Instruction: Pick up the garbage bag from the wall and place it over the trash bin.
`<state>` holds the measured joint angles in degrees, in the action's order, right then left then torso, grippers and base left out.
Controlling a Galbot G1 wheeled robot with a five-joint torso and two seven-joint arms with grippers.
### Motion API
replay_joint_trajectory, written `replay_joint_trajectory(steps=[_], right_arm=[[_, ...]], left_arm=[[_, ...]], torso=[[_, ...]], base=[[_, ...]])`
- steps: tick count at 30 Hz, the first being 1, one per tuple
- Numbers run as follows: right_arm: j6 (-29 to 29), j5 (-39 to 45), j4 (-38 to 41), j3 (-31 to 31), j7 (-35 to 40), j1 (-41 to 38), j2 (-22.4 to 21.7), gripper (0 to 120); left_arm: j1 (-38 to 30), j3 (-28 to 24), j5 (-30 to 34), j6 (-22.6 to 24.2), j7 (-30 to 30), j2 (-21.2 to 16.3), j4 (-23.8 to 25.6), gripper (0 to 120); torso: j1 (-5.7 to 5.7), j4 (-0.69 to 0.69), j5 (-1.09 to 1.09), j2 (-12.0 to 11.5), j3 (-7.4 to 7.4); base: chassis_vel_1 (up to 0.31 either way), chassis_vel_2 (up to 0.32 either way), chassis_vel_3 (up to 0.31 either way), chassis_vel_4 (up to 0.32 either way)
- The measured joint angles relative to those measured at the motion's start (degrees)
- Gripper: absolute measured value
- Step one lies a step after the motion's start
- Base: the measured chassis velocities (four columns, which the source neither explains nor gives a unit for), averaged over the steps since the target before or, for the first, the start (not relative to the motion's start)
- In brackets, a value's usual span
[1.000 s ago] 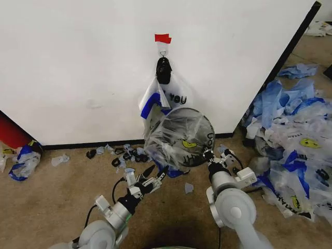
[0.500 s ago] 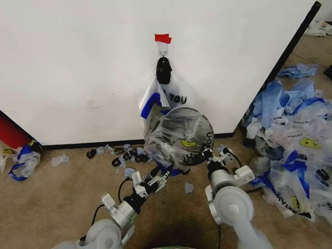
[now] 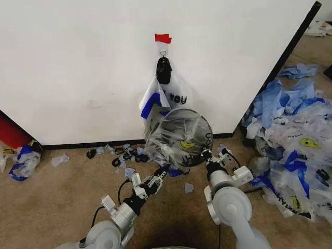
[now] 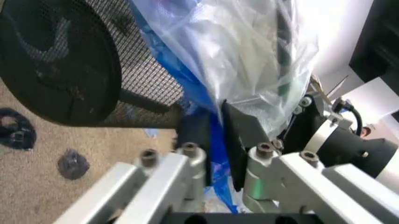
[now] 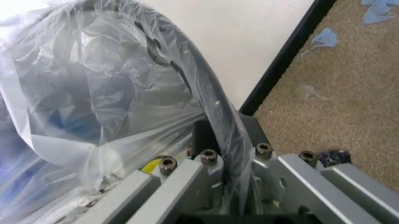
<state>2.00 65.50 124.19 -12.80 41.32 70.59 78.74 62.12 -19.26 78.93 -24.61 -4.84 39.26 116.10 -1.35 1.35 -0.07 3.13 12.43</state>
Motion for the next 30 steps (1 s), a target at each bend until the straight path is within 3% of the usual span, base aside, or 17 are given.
replay_joint_trajectory(steps=[2, 19, 30], right_arm=[[0.3, 0.3, 0.4, 0.0, 0.1, 0.1, 0.1, 0], [2.4, 2.7, 3.7, -0.2, 3.1, 0.1, 0.7, 0], [4.3, 4.1, 8.9, -0.6, 6.3, 1.7, -0.1, 0]], left_arm=[[0.4, 0.0, -0.3, 0.0, 0.1, 0.2, 0.0, 0], [0.7, -0.1, -1.5, 0.0, 0.9, 0.6, -0.7, 0], [-1.8, -2.6, -3.0, -0.3, 1.4, 2.2, -4.8, 0]], torso=[[0.0, 0.0, 0.0, 0.0, 0.0], [0.0, 0.0, -0.01, 0.0, 0.0], [0.0, 0.0, 0.0, 0.0, 0.0]], base=[[0.0, 0.0, 0.0, 0.0], [0.0, 0.0, 0.0, 0.0], [0.0, 0.0, 0.0, 0.0]])
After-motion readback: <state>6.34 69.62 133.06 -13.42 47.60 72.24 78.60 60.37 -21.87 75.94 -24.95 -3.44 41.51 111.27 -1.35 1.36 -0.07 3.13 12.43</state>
